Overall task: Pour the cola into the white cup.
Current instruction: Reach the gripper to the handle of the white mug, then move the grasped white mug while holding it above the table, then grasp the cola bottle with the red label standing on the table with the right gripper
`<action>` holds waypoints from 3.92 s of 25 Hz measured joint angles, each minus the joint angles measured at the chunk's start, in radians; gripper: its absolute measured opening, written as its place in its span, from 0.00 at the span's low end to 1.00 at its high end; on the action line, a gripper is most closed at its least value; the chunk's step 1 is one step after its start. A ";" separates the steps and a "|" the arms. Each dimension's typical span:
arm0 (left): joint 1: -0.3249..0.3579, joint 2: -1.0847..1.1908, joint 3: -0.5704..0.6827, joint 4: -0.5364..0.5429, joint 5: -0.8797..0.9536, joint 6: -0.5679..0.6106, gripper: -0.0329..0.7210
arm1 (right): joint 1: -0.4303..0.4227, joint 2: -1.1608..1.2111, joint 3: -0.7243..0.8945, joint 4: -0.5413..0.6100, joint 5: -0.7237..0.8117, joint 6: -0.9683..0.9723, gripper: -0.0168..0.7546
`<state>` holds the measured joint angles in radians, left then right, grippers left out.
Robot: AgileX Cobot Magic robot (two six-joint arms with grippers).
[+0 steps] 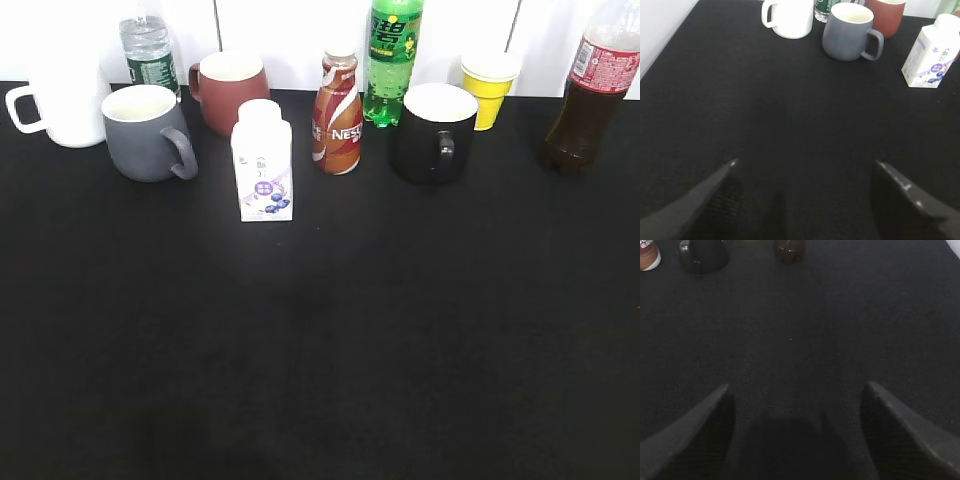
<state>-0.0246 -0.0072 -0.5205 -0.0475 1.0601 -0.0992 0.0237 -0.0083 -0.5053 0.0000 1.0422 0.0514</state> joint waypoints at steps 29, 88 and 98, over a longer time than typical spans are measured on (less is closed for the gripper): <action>0.061 1.893 -0.246 -0.073 -1.907 0.120 0.62 | 0.000 0.000 0.000 0.000 0.000 -0.002 0.79; -0.061 1.303 0.088 0.628 -1.841 -0.264 0.10 | 0.001 1.724 -0.105 0.070 -1.912 -0.074 0.83; -0.061 1.303 0.088 0.627 -1.854 -0.264 0.10 | 0.001 2.046 -0.327 0.079 -2.065 -0.085 0.83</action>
<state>-0.0860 1.2954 -0.4327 0.5796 -0.7940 -0.3636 0.0248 2.0376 -0.8319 0.0788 -1.0228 -0.0331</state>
